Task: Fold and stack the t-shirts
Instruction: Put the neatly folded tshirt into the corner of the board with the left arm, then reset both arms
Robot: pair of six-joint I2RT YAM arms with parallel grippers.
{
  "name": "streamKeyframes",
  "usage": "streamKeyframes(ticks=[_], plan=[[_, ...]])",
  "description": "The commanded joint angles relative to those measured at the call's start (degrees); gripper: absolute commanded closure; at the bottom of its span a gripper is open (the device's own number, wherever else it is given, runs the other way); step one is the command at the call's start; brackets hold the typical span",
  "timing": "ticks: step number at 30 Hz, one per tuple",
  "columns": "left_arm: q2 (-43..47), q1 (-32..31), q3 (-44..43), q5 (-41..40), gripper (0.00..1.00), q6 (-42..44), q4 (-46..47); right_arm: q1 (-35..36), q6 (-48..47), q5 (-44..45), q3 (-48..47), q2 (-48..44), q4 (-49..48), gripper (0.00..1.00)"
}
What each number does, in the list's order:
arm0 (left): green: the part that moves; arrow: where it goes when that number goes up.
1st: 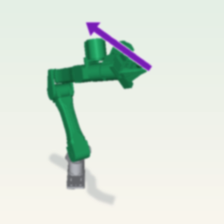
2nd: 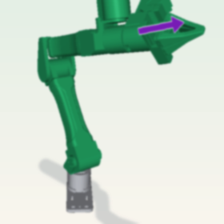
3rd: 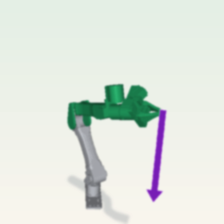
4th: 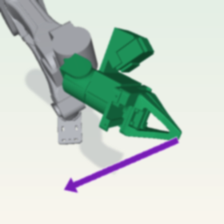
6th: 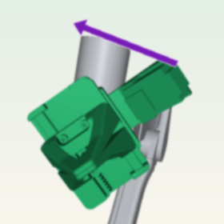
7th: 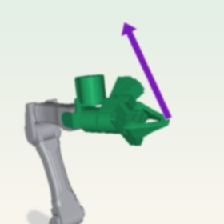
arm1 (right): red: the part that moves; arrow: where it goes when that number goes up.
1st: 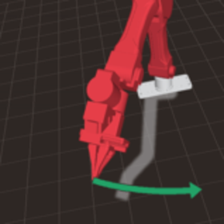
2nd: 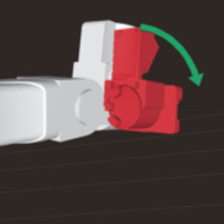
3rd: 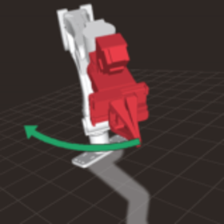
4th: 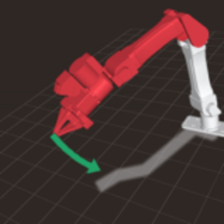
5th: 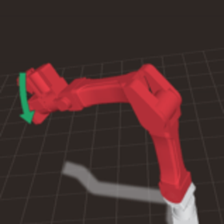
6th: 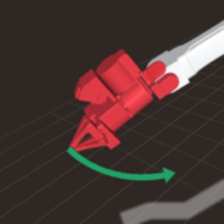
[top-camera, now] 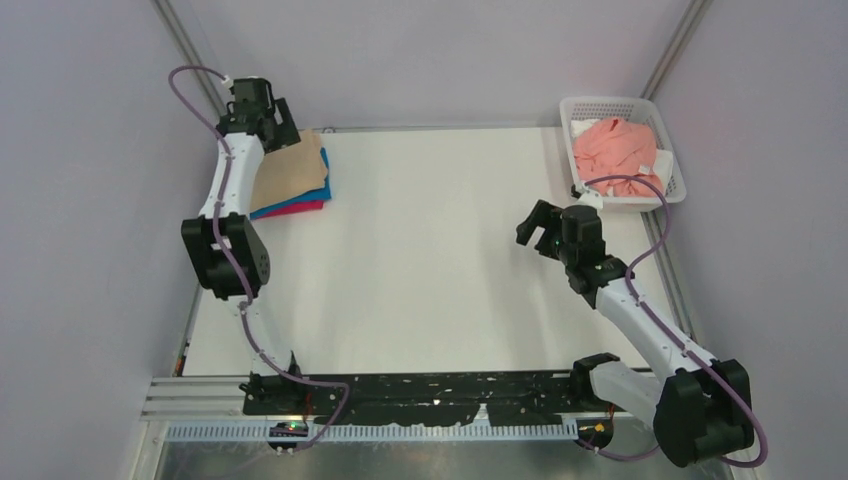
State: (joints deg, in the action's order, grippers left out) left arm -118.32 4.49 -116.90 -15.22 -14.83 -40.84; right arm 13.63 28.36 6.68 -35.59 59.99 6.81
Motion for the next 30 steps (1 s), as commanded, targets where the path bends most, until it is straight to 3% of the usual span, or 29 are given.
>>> streamKeyframes(ticks=[1, 9, 15, 18, 23, 30], plan=[[14.2, -2.1, 13.7, 7.0, 0.00, -6.9, 7.9, -0.2, 0.5, 0.0, 0.1, -3.1, -0.8, 0.05], [45.8, -11.9, 55.5, 6.7, 0.00, -17.5, 26.9, -0.2, 2.8, 2.6, 3.8, -9.6, 0.6, 0.05], [64.4, -25.3, 74.5, 0.5, 0.00, -14.9, 28.6, -0.2, 2.3, 5.7, 5.9, -13.9, 3.9, 0.05], [73.0, -28.4, 83.7, 2.2, 0.00, -16.0, 30.4, -0.2, 1.9, 7.4, 7.4, -16.1, 4.9, 0.05], [83.9, -28.5, 93.2, 1.1, 0.00, -16.9, 31.8, -0.2, 2.0, 10.0, 10.7, -21.1, 3.9, 0.05], [90.6, -28.6, 94.8, -0.4, 0.00, -16.1, 31.1, -0.2, 1.5, 7.2, 15.0, -25.6, -3.5, 0.05]])
